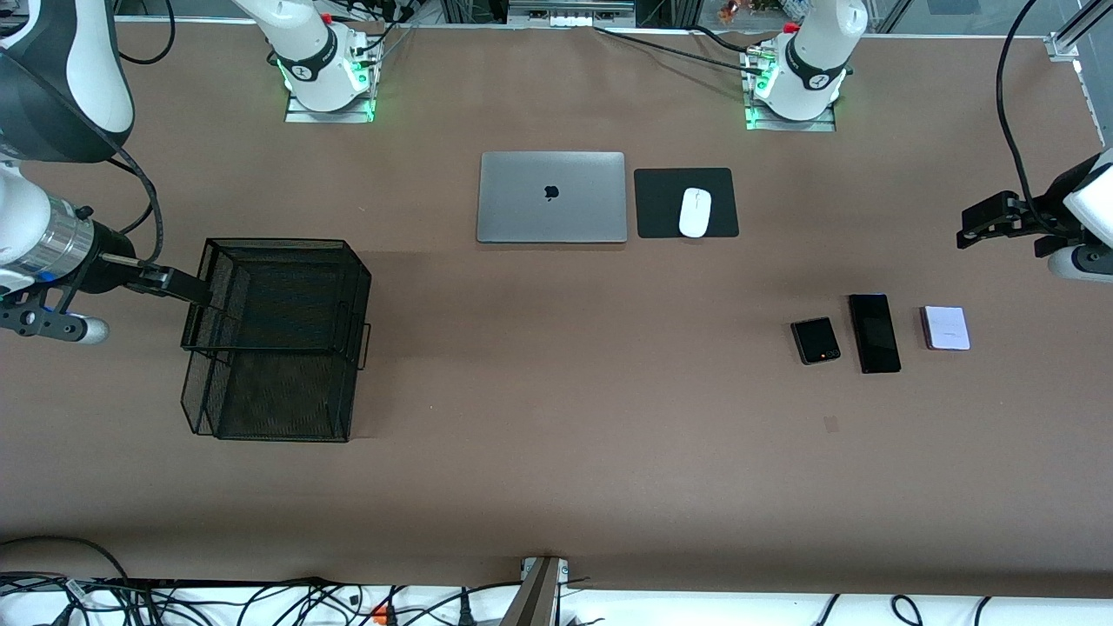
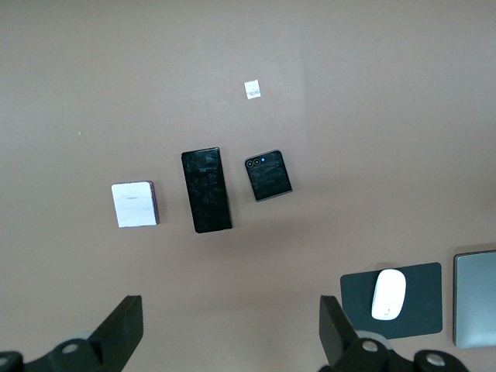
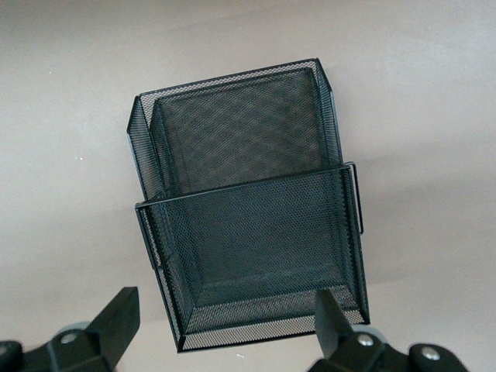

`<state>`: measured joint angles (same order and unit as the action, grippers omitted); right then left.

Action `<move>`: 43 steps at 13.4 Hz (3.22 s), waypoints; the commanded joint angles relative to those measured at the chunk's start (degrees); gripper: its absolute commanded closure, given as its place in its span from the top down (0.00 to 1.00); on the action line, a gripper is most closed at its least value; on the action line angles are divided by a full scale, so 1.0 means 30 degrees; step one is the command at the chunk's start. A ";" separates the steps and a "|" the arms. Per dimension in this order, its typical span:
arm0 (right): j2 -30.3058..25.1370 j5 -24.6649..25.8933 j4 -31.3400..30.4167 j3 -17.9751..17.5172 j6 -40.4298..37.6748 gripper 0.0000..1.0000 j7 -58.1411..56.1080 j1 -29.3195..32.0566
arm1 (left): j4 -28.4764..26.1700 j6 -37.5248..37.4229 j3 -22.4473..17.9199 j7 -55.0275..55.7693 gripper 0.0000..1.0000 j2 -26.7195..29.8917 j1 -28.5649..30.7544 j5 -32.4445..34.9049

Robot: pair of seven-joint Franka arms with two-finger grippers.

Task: Place phones with both arms
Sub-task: 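Move the left gripper over the small black flip phone, then lower the left gripper and grasp the small black flip phone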

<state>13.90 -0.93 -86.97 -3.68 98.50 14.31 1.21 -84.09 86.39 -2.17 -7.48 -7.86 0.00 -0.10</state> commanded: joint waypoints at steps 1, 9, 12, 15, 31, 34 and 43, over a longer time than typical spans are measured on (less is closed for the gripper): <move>-0.0092 -0.0187 0.0046 -0.0061 -0.0256 1.00 0.0092 0.0125 | -0.0447 0.0265 -0.0126 -0.0289 1.00 -0.0277 0.0057 0.0440; -0.0121 -0.0187 -0.0012 -0.0032 -0.0256 1.00 0.0092 0.0125 | -0.5860 0.5881 -0.0155 -0.0202 1.00 -0.0514 0.0438 0.0794; -0.0121 -0.0187 -0.0042 -0.0003 -0.0286 1.00 0.0092 0.0125 | -0.7969 0.8867 -0.0126 0.1023 1.00 -0.0601 0.0468 0.0794; -0.0121 -0.0187 -0.0042 -0.0003 -0.0256 1.00 0.0092 0.0125 | -1.0402 1.2122 -0.0067 0.1381 1.00 -0.0805 0.0322 0.0823; -0.0150 0.0018 -0.0159 0.0173 -0.0344 1.00 0.0121 0.0155 | -1.2866 2.2440 0.0226 0.7997 1.00 -0.7047 -0.1320 0.0794; -0.0179 0.0019 -0.0130 0.0202 -0.0667 1.00 0.0180 0.0155 | -1.3308 2.2590 0.0226 0.8936 1.00 -0.7018 -0.1552 0.0794; 0.0436 -0.0216 -0.0159 0.0115 -0.0901 1.00 0.0356 0.0037 | -1.3222 2.2561 0.0255 1.0051 0.00 -0.7106 -0.1583 0.0794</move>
<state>15.74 -0.93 -87.57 -3.00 96.71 14.84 1.21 -123.30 153.91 -1.17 20.70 -28.99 -4.24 1.06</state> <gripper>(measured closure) 0.000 0.194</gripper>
